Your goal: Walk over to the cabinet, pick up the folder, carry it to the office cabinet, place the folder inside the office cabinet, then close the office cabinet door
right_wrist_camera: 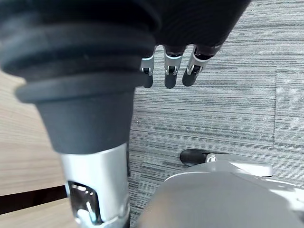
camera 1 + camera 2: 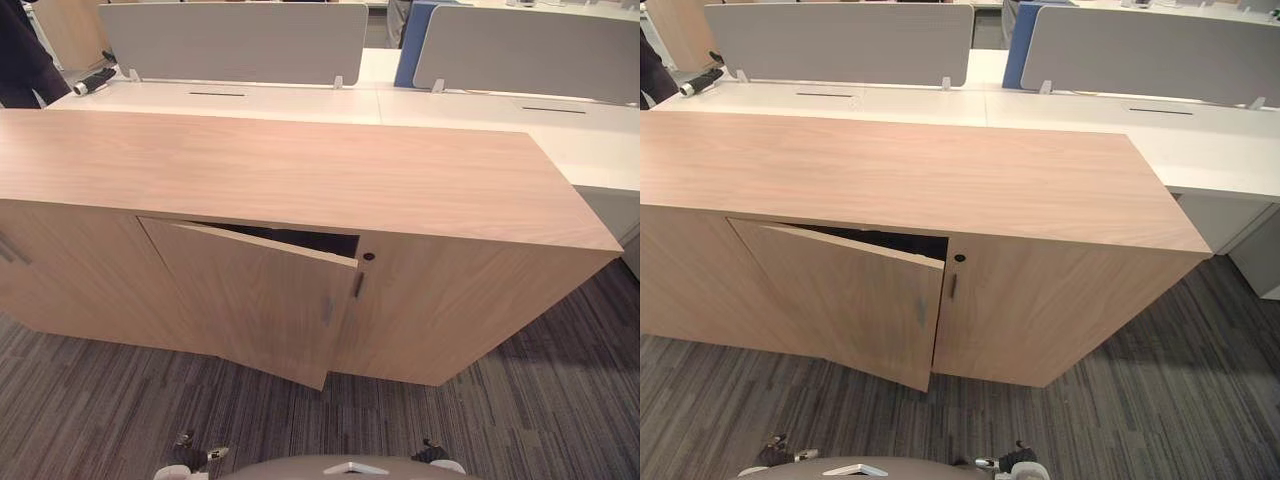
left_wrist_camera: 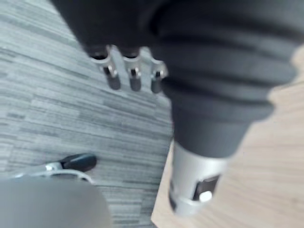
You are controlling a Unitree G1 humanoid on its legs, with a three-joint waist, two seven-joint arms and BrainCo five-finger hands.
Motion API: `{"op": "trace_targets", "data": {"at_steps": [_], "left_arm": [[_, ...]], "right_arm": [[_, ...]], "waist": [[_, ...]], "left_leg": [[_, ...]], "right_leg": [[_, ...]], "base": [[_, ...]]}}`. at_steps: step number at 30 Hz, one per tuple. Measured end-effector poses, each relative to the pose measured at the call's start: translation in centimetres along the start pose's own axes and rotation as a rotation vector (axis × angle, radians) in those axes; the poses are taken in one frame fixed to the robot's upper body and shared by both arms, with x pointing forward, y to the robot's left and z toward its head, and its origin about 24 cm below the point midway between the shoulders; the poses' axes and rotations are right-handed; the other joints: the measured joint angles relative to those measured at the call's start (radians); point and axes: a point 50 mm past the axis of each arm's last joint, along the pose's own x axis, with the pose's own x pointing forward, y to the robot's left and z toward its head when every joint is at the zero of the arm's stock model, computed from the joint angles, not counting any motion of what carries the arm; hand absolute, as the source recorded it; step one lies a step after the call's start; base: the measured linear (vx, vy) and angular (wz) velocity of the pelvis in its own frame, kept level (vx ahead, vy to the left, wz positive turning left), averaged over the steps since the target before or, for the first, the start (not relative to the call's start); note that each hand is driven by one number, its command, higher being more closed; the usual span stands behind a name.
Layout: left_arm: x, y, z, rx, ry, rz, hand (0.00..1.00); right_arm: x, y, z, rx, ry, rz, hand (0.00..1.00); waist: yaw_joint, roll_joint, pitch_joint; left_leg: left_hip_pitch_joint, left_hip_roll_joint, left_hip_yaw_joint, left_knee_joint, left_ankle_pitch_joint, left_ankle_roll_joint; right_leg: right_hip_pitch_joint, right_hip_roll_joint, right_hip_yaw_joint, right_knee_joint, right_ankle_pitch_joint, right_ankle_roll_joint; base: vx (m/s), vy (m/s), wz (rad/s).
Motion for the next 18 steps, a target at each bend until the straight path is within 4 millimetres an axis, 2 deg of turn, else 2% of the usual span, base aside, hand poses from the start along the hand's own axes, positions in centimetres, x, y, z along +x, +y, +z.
{"op": "trace_targets", "data": {"at_steps": [18], "left_arm": [[-0.13, 0.03, -0.66, 0.020, 0.024, 0.006, 0.00]], "right_arm": [[0.03, -0.05, 0.00, 0.027, 0.007, -0.003, 0.00]], "waist": [[0.003, 0.000, 0.002]], "left_leg": [[-0.007, 0.000, -0.008, 0.000, -0.005, -0.005]], "right_leg": [[-0.004, 0.000, -0.008, 0.003, -0.010, -0.006]], "base": [[0.00, 0.000, 0.00]]}}
